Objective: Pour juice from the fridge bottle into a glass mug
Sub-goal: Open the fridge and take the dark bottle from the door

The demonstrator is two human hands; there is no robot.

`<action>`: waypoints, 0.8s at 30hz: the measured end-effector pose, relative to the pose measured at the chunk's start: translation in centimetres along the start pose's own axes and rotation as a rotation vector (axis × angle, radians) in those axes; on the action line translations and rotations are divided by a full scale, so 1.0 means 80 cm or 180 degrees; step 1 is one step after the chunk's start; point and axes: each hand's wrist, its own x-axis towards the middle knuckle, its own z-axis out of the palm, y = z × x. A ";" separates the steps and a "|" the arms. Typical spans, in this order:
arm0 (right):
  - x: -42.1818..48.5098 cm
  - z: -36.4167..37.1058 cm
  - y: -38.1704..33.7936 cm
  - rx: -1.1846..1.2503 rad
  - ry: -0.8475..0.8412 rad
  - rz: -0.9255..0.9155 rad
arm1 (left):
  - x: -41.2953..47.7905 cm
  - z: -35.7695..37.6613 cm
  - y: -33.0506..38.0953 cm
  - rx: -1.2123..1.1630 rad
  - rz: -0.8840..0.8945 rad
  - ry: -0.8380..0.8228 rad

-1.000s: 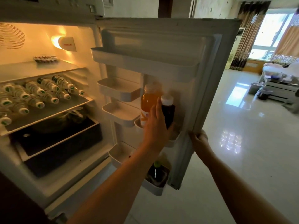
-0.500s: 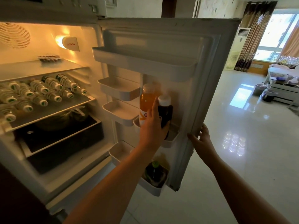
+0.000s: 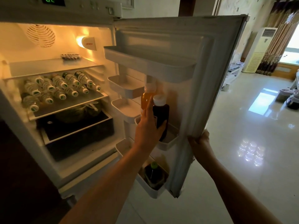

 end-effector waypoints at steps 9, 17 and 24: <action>-0.005 -0.010 -0.002 0.0173 -0.0177 -0.0021 | -0.003 -0.014 0.024 0.0028 0.0334 0.0346; -0.058 -0.046 -0.019 -0.0648 0.0156 -0.0377 | -0.037 -0.066 0.054 0.0111 0.0684 0.0359; -0.141 -0.068 -0.020 -0.1259 -0.0059 -0.0515 | -0.108 -0.055 0.073 -0.0193 0.0693 -0.0329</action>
